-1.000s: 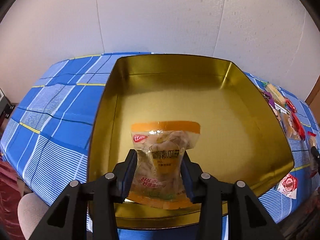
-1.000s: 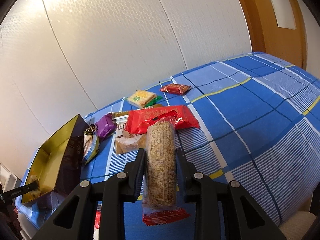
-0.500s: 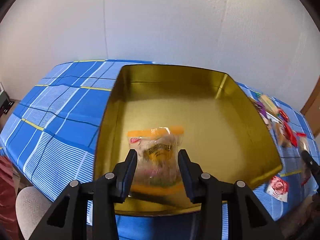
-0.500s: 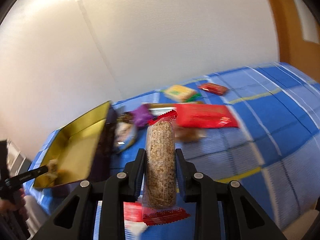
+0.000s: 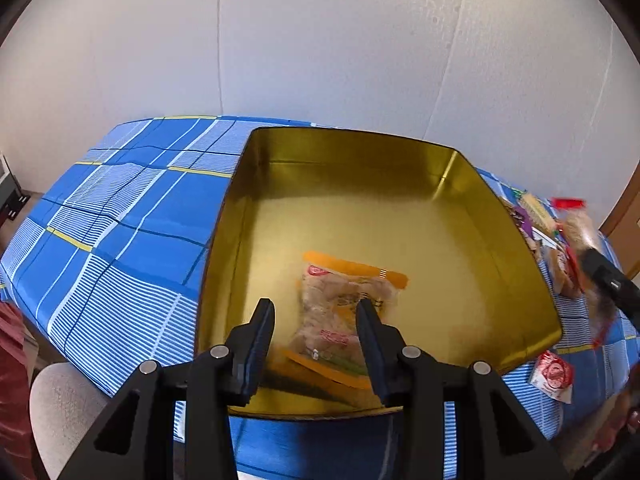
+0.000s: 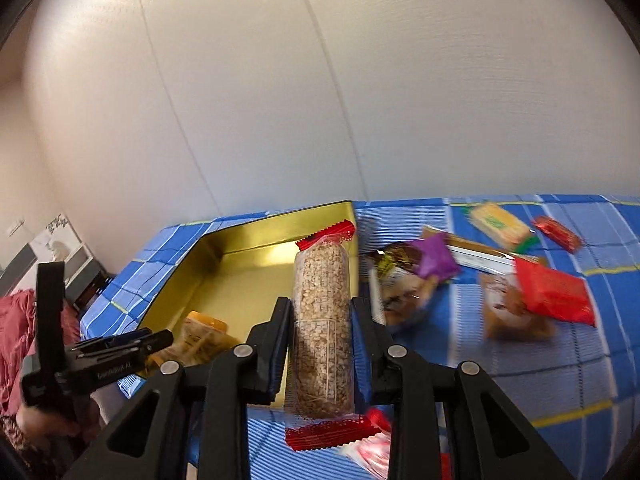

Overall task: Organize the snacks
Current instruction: 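Carry the oat bar into the gold tray and open the right gripper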

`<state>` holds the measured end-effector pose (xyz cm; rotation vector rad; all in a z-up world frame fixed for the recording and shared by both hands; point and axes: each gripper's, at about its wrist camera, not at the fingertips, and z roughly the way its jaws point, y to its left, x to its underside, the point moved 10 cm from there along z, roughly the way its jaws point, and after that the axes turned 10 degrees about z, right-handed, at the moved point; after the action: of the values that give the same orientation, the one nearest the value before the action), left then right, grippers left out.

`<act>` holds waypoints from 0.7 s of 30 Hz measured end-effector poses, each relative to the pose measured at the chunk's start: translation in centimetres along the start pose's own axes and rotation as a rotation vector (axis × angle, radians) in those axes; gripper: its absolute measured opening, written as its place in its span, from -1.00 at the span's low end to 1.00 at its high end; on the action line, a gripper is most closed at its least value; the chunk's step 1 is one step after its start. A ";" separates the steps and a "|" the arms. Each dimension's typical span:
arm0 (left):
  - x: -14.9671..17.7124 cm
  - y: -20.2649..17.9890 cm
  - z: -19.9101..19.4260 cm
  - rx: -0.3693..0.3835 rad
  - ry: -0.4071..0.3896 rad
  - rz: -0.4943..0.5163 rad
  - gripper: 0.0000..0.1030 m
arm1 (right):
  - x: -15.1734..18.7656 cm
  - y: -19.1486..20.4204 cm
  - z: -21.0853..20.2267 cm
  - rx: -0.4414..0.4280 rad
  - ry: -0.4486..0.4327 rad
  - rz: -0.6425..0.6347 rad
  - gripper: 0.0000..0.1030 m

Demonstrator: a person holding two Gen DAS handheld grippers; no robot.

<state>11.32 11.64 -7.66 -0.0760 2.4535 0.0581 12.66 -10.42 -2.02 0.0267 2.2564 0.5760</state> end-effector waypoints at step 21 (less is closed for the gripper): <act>0.7 -4.3 -1.5 0.089 -0.023 0.060 -0.17 | 1.3 0.6 6.5 0.125 0.078 -0.125 -0.41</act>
<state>10.12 7.18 -7.05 0.0369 2.4312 -0.0235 16.33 -7.06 -6.48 -0.0743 2.3478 0.3748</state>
